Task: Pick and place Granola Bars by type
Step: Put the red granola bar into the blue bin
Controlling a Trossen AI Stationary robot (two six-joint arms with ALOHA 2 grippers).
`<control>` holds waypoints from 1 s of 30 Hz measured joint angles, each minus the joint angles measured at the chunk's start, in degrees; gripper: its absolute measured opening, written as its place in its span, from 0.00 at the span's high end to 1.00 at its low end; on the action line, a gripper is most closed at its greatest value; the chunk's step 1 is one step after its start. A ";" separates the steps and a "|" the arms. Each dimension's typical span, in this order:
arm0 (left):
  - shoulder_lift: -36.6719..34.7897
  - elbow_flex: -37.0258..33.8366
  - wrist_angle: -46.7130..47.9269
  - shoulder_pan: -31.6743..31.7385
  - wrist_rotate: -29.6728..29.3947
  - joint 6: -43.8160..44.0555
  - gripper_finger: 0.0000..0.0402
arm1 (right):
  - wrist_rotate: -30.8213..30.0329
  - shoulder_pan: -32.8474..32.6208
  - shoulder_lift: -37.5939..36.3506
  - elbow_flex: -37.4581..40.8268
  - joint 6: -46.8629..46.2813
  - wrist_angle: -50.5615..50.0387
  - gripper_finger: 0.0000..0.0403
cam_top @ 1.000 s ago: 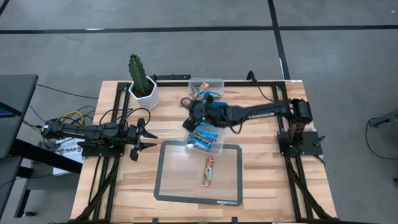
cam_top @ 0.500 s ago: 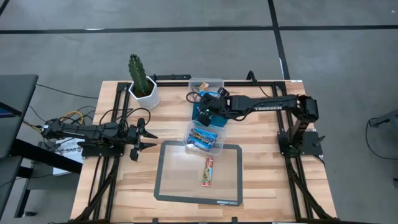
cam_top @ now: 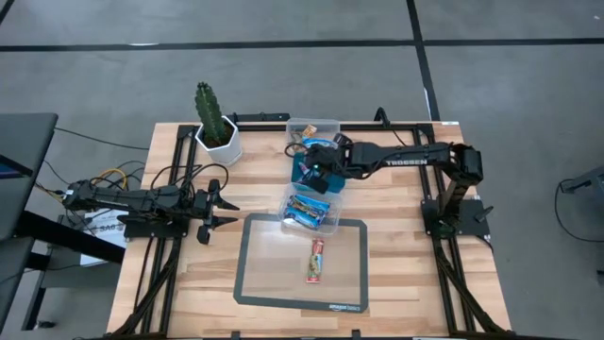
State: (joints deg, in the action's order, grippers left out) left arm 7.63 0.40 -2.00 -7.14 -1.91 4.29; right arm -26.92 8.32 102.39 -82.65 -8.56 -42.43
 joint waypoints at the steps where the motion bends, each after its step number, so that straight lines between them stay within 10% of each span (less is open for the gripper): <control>1: -0.01 0.00 0.00 0.00 0.02 0.00 0.64 | 0.02 0.08 0.00 0.00 0.00 -0.44 0.85; 14: -0.01 0.00 0.00 0.00 0.00 0.00 0.64 | 0.89 -1.48 0.02 0.00 -1.92 -2.94 0.51; 30: 0.00 0.01 0.00 0.00 0.01 0.00 0.64 | 24.03 -23.41 -0.11 -4.98 -11.13 -13.40 0.46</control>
State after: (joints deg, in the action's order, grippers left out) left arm 7.63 0.42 -2.00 -7.14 -1.90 4.29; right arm -2.89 -15.09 102.28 -87.64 -19.68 -55.82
